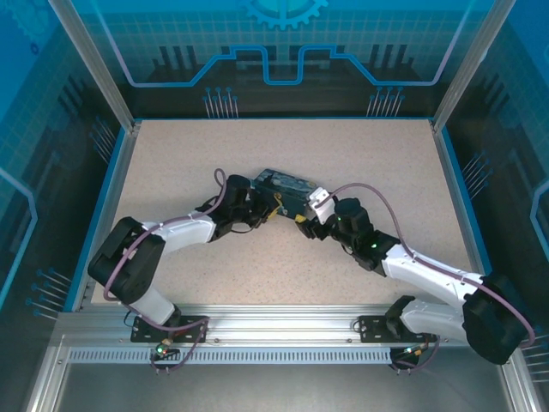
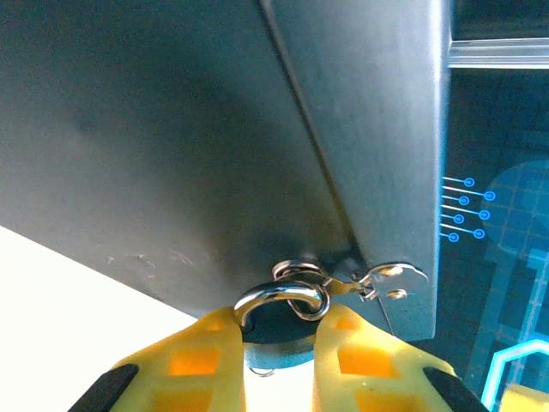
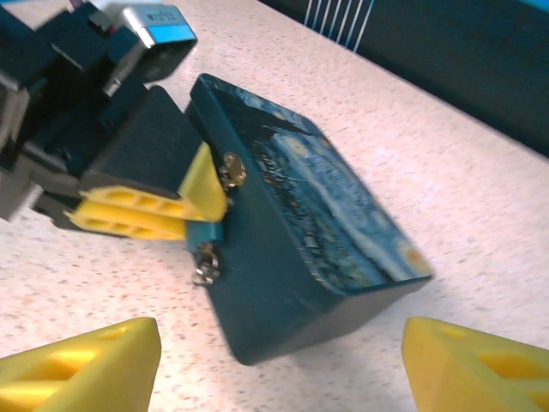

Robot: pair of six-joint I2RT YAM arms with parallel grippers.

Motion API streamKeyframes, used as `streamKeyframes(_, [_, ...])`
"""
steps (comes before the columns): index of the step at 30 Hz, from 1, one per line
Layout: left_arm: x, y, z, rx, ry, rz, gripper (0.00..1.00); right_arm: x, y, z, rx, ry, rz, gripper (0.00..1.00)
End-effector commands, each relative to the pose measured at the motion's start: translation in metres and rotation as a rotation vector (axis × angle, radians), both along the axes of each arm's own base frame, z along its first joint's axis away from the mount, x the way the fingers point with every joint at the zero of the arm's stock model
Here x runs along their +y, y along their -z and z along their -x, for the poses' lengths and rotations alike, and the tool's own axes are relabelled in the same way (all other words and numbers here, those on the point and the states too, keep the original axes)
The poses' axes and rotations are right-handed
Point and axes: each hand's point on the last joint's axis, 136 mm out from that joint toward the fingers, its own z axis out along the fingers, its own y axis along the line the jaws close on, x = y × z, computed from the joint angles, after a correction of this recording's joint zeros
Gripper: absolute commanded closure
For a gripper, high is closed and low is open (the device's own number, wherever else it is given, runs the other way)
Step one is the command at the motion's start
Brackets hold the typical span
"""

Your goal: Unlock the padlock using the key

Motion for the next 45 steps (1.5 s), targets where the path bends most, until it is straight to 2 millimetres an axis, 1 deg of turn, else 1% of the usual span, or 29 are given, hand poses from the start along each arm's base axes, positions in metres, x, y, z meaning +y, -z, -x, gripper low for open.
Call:
streamKeyframes(1, [0.003, -0.026, 0.000, -0.050, 0.065, 0.026, 1.00, -0.015, -0.003, -0.010, -0.146, 0.069, 0.271, 0.23])
streamKeyframes(4, [0.004, -0.026, -0.001, -0.038, 0.086, 0.035, 1.00, -0.007, -0.002, -0.011, -0.218, 0.054, 0.361, 0.23])
streamKeyframes(9, [0.001, -0.032, -0.004, -0.035, 0.113, 0.048, 1.00, 0.014, 0.003, -0.011, -0.318, 0.004, 0.490, 0.22])
streamKeyframes(13, [-0.002, -0.036, -0.005, -0.030, 0.131, 0.055, 1.00, 0.033, 0.016, -0.011, -0.371, -0.036, 0.578, 0.22])
streamKeyframes(16, [0.000, -0.036, -0.005, -0.032, 0.127, 0.048, 1.00, 0.040, 0.027, -0.015, -0.361, -0.051, 0.600, 0.23])
streamKeyframes(18, [0.000, -0.036, -0.004, -0.034, 0.126, 0.049, 1.00, 0.044, 0.030, -0.012, -0.322, -0.074, 0.544, 0.23])
streamKeyframes(19, [0.000, -0.035, -0.004, -0.034, 0.125, 0.048, 1.00, 0.044, 0.031, -0.011, -0.276, -0.088, 0.496, 0.24])
streamKeyframes(21, [0.001, -0.032, -0.003, -0.033, 0.122, 0.044, 1.00, 0.044, 0.027, -0.009, -0.227, -0.085, 0.394, 0.24])
streamKeyframes(24, [0.002, -0.029, -0.003, -0.035, 0.115, 0.044, 1.00, 0.041, 0.026, -0.003, -0.131, -0.106, 0.268, 0.23])
streamKeyframes(27, [0.000, -0.027, -0.003, -0.036, 0.115, 0.046, 1.00, 0.034, 0.027, 0.001, 0.013, -0.128, 0.099, 0.27])
streamKeyframes(28, [0.000, -0.028, -0.003, -0.040, 0.116, 0.046, 1.00, 0.030, 0.029, 0.002, 0.082, -0.125, 0.030, 0.30])
streamKeyframes(29, [-0.002, -0.028, -0.003, -0.044, 0.120, 0.047, 1.00, 0.028, 0.028, 0.002, 0.145, -0.135, -0.060, 0.30])
streamKeyframes(30, [-0.004, -0.028, -0.003, -0.046, 0.122, 0.047, 1.00, 0.026, 0.029, 0.003, 0.204, -0.145, -0.131, 0.32])
streamKeyframes(32, [-0.011, -0.027, -0.001, -0.047, 0.131, 0.053, 1.00, 0.025, 0.024, 0.004, 0.259, -0.147, -0.252, 0.34])
streamKeyframes(35, [-0.018, -0.023, 0.000, -0.044, 0.129, 0.060, 1.00, 0.020, 0.020, 0.004, 0.335, -0.134, -0.386, 0.39])
streamKeyframes(39, [-0.026, -0.019, 0.001, -0.043, 0.131, 0.068, 1.00, 0.014, 0.020, 0.003, 0.455, -0.116, -0.525, 0.42])
streamKeyframes(42, [-0.033, -0.018, 0.002, -0.046, 0.137, 0.067, 1.00, 0.014, 0.024, 0.003, 0.538, -0.086, -0.559, 0.43])
streamKeyframes(45, [-0.039, -0.017, 0.004, -0.045, 0.141, 0.074, 1.00, 0.015, 0.027, 0.000, 0.579, -0.057, -0.575, 0.43])
